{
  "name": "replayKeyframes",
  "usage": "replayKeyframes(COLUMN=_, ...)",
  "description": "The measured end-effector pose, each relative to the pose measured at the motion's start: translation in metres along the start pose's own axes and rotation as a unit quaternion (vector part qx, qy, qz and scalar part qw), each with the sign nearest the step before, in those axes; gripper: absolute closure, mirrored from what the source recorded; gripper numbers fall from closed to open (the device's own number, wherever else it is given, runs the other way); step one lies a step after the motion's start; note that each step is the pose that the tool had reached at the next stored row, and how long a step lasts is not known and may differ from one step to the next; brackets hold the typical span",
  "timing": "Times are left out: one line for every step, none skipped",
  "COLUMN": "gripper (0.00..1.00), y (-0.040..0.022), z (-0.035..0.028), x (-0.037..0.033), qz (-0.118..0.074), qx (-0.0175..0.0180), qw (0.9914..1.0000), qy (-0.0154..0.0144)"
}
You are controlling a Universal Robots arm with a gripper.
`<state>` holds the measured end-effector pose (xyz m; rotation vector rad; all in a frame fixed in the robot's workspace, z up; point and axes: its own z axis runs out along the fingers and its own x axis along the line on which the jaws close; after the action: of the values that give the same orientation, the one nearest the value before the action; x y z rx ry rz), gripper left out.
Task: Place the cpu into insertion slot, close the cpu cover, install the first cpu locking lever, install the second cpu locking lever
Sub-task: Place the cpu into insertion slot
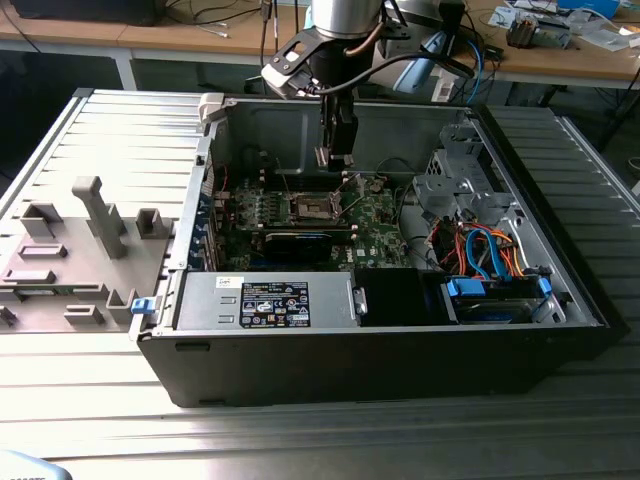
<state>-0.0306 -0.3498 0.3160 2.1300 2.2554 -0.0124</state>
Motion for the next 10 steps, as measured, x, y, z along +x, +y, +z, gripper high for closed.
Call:
replayKeyframes(gripper=0.45, y=0.0, z=0.0001, x=0.0, qz=0.001, qx=0.0, qw=1.0, qy=0.0)
replayKeyframes(gripper=0.45, y=0.0, z=0.0001, x=0.0, qz=0.001, qx=0.0, qw=1.0, qy=0.0)
replayKeyframes(gripper=0.45, y=0.0, z=0.0002, x=0.0, qz=0.002, qx=0.0, qw=1.0, qy=0.0)
replayKeyframes(gripper=0.45, y=0.0, z=0.0002, x=0.0, qz=0.002, qx=0.0001, qw=1.0, qy=0.0)
replayKeyframes(gripper=0.45, y=0.0, z=0.0002, x=0.0, qz=0.003, qx=0.0001, qw=1.0, qy=0.0)
replayKeyframes(gripper=0.45, y=0.0, z=0.0003, x=0.0, qz=0.003, qx=0.0001, qw=1.0, qy=0.0)
replayKeyframes(gripper=0.45, y=0.0, z=0.0003, x=0.0, qz=0.003, qx=0.0001, qw=0.99999, qy=-0.0001)
replayKeyframes(gripper=0.45, y=0.0, z=0.0004, x=0.0, qz=0.004, qx=0.0001, qw=0.99999, qy=-0.0001)
replayKeyframes(gripper=0.45, y=0.0, z=0.0004, x=0.0, qz=0.004, qx=0.0001, qw=0.99999, qy=-0.0001)
replayKeyframes(gripper=0.45, y=0.0, z=0.0004, x=0.0, qz=0.005, qx=0.0002, qw=0.99999, qy=-0.0001)
